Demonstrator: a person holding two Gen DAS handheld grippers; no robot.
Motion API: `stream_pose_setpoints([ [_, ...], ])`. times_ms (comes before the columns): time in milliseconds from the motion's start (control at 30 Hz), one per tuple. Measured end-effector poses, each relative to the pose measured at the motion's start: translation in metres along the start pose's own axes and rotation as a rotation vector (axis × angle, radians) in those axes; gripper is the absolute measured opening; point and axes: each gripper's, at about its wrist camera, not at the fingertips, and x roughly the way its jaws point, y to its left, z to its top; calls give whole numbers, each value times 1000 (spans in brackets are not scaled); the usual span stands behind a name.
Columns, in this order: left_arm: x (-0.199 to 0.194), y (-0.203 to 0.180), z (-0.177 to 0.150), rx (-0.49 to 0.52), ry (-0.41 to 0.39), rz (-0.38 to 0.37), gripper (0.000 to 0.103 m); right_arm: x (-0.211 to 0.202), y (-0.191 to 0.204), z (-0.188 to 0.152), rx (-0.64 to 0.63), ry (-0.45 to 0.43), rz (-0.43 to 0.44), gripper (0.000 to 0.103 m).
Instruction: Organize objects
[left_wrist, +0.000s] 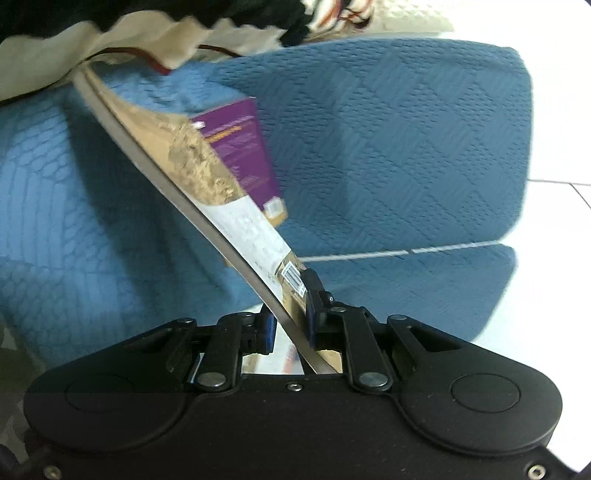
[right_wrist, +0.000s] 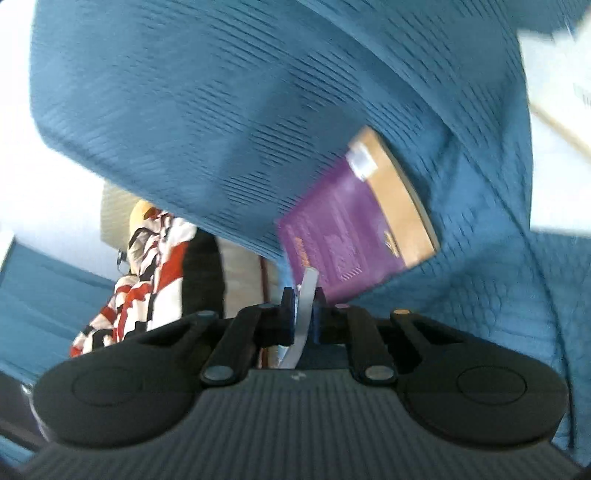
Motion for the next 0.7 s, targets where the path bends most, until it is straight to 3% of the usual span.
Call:
stream_pose_setpoints([
  [267, 5, -39, -27, 60, 84, -73, 16, -72, 25, 16, -98, -118, -31, 13],
  [467, 22, -64, -47, 147, 195, -107, 16, -135, 13, 7, -90, -248, -57, 13],
  [700, 40, -54, -70, 207, 294, -50, 17, -166, -10, -29, -108, -344, -158, 13],
])
